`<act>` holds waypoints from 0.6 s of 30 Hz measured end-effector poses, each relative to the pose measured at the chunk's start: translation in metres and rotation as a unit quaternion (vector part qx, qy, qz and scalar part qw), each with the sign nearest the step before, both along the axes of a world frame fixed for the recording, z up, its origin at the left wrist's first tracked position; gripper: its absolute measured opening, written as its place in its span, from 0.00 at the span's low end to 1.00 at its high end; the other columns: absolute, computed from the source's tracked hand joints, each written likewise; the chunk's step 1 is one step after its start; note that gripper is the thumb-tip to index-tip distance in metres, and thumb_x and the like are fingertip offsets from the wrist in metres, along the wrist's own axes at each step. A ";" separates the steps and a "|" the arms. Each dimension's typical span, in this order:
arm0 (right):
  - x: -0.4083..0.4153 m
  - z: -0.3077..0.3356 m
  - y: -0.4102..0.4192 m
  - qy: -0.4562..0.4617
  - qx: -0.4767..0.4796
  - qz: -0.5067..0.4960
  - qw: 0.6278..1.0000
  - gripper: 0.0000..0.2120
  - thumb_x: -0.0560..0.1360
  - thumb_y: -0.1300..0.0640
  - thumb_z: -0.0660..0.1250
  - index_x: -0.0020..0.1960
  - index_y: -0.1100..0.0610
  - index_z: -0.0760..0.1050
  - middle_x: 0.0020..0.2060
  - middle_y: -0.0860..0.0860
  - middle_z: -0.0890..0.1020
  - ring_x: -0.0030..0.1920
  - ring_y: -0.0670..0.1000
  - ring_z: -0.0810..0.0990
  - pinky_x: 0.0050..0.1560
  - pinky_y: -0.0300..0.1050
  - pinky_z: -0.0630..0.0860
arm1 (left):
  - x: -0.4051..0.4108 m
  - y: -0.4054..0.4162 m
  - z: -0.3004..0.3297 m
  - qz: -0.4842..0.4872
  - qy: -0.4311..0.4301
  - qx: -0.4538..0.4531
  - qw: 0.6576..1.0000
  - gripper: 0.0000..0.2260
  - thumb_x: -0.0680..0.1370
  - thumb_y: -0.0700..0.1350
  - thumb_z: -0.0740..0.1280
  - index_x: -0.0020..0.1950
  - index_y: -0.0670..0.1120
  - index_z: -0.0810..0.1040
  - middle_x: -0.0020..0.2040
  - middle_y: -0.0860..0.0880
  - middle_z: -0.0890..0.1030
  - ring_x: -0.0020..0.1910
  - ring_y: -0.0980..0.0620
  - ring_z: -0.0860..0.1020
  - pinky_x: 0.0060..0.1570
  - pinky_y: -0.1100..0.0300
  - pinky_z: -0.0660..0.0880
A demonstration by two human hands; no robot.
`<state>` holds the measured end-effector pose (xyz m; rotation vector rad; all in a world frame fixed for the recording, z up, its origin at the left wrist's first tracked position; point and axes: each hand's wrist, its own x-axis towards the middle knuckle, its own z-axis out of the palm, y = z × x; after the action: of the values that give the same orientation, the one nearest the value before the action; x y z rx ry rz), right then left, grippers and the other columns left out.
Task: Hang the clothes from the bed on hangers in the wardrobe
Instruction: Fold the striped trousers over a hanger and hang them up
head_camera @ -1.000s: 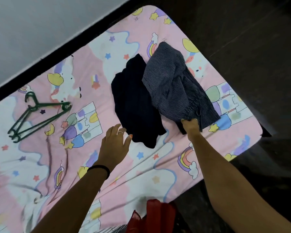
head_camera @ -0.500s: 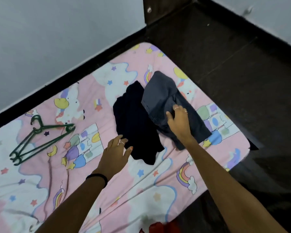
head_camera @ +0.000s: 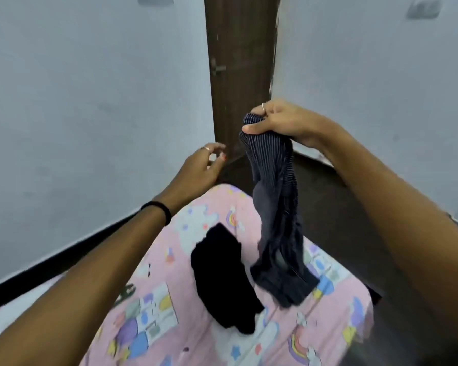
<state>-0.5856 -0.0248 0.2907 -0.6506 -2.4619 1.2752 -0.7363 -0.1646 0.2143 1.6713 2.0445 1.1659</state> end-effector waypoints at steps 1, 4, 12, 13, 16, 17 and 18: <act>0.003 0.029 -0.015 -0.004 0.016 0.012 1.000 0.06 0.75 0.59 0.69 0.42 0.61 0.79 0.36 0.55 0.81 0.37 0.51 0.80 0.39 0.40 0.75 | 0.004 -0.008 0.031 -0.016 -0.023 0.022 0.999 0.14 0.83 0.50 0.57 0.67 0.48 0.71 0.60 0.53 0.75 0.55 0.53 0.77 0.46 0.72 0.70; 0.012 0.094 -0.057 -0.007 0.046 0.033 0.998 0.18 0.73 0.53 0.72 0.45 0.70 0.76 0.39 0.62 0.78 0.39 0.57 0.76 0.41 0.45 0.72 | 0.017 -0.032 0.104 -0.088 -0.125 0.047 0.987 0.15 0.82 0.58 0.51 0.63 0.56 0.71 0.58 0.58 0.75 0.58 0.56 0.76 0.59 0.59 0.72; 0.047 0.199 -0.152 0.048 0.105 0.045 0.992 0.32 0.66 0.45 0.76 0.53 0.73 0.75 0.43 0.65 0.78 0.40 0.56 0.76 0.43 0.45 0.72 | 0.053 -0.091 0.201 -0.271 -0.253 0.097 0.923 0.30 0.80 0.64 0.43 0.75 0.49 0.65 0.68 0.47 0.75 0.65 0.51 0.75 0.61 0.54 0.75; 0.052 0.208 -0.160 0.048 0.112 0.043 0.992 0.29 0.67 0.45 0.75 0.50 0.72 0.76 0.41 0.64 0.78 0.38 0.56 0.76 0.41 0.44 0.72 | 0.055 -0.097 0.208 -0.278 -0.258 0.098 0.920 0.30 0.80 0.64 0.44 0.74 0.48 0.67 0.66 0.46 0.76 0.64 0.49 0.75 0.61 0.53 0.75; 0.064 0.226 -0.176 0.050 0.111 0.044 0.992 0.11 0.72 0.51 0.70 0.39 0.59 0.81 0.33 0.54 0.80 0.30 0.48 0.77 0.33 0.39 0.73 | 0.059 -0.107 0.220 -0.285 -0.259 0.092 0.918 0.30 0.80 0.64 0.49 0.69 0.45 0.72 0.63 0.42 0.78 0.62 0.43 0.77 0.63 0.47 0.70; 0.067 0.229 -0.180 0.059 0.112 0.046 0.991 0.10 0.73 0.52 0.68 0.39 0.58 0.80 0.32 0.52 0.81 0.30 0.47 0.77 0.32 0.38 0.74 | 0.060 -0.110 0.223 -0.289 -0.257 0.091 0.918 0.29 0.80 0.64 0.50 0.68 0.46 0.73 0.63 0.42 0.78 0.62 0.44 0.77 0.64 0.48 0.69; 0.070 0.232 -0.186 0.070 0.113 0.047 0.990 0.09 0.74 0.53 0.68 0.39 0.58 0.80 0.32 0.52 0.81 0.29 0.47 0.77 0.31 0.37 0.74 | 0.061 -0.113 0.226 -0.294 -0.254 0.093 0.917 0.27 0.80 0.64 0.51 0.67 0.47 0.74 0.63 0.43 0.78 0.63 0.46 0.76 0.66 0.47 0.68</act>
<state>-0.5160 -0.2106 0.5229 -0.3771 -2.4957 1.0135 -0.6757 -0.2774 0.4408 1.6573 1.0473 1.3948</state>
